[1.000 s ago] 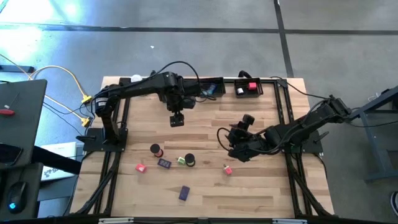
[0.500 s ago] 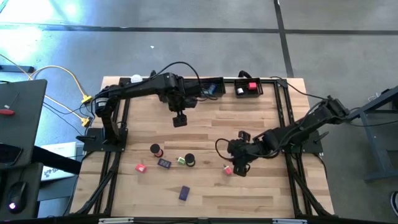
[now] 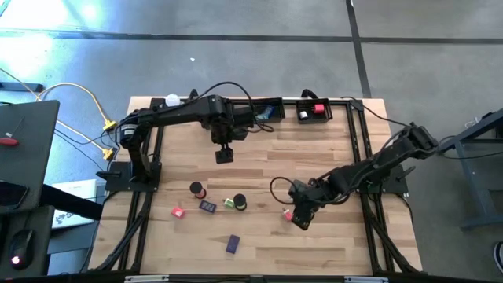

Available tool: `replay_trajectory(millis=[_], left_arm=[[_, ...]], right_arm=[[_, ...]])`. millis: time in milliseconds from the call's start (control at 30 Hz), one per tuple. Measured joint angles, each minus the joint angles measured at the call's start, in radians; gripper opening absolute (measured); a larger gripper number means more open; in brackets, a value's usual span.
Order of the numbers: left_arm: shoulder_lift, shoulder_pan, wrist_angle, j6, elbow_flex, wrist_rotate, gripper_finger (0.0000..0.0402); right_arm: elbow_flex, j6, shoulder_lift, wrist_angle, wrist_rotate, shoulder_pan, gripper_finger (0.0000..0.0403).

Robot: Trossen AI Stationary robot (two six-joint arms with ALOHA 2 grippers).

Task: Pick & Place Office items
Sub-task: Put the pink white charger adapter into the right black bin

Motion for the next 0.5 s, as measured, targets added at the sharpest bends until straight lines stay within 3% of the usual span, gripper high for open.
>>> replay_trajectory(millis=[200, 500], left_arm=[[0.0, 0.015, -0.003, -0.004, -0.017, 0.002, 0.0319], [0.0, 0.023, -0.005, -0.021, -0.103, 0.002, 0.0319]], right_arm=[[-0.001, 0.074, 0.077, 0.0, -0.056, -0.025, 0.0205], [-0.001, 0.079, 0.16, 0.044, -0.029, -0.051, 0.0205]])
